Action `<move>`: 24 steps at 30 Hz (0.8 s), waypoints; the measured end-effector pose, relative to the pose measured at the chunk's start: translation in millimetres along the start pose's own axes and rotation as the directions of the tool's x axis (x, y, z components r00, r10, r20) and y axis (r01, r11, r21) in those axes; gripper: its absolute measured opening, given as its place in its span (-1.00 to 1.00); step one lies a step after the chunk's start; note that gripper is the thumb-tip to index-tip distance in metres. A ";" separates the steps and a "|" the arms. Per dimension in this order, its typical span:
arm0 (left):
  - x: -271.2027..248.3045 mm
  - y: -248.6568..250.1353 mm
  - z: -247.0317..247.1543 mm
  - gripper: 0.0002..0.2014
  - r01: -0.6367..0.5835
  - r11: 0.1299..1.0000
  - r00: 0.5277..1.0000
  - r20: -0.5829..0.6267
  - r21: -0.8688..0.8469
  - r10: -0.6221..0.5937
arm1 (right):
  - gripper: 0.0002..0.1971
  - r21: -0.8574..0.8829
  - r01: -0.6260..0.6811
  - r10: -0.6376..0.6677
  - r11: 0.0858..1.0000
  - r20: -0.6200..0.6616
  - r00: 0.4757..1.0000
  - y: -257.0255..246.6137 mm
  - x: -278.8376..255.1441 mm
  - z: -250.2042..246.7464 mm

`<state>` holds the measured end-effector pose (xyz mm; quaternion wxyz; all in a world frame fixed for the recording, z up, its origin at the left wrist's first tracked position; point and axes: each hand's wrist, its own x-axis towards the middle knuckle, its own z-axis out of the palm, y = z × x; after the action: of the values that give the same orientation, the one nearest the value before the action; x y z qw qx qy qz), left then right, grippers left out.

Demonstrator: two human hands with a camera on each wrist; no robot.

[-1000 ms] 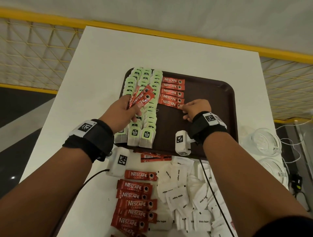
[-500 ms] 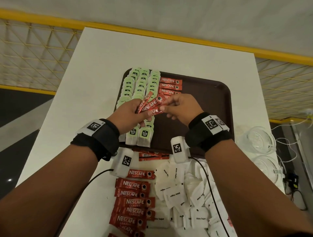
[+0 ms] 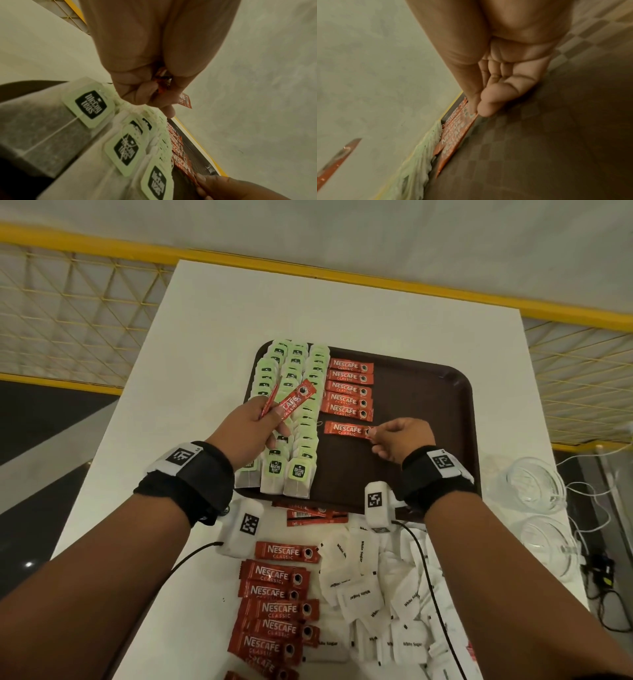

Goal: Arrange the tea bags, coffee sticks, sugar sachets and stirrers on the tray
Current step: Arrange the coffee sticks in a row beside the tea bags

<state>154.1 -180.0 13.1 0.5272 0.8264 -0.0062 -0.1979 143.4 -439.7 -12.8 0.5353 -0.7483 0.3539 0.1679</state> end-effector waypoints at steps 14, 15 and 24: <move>-5.9 -3.7 3.5 -0.83 0.016 0.997 0.995 0.098 0.077 -0.024 | -0.73 -0.330 0.312 -0.338 0.891 -0.026 0.941 -23.3 -15.5 12.1; -5.7 -3.1 5.4 -0.83 0.012 0.995 0.994 0.111 0.094 -0.022 | -0.75 -0.314 0.397 -0.394 0.862 0.078 0.916 -28.1 -23.2 14.0; -6.9 3.6 10.6 -0.72 -0.025 0.983 0.997 0.076 0.183 0.011 | -0.82 0.017 0.293 -0.291 0.956 0.193 0.937 -13.7 -28.4 3.0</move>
<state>144.9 -189.3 14.6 0.4500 0.8633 -0.0517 -0.2224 133.9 -424.6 13.4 0.5816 -0.7759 0.1844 0.1605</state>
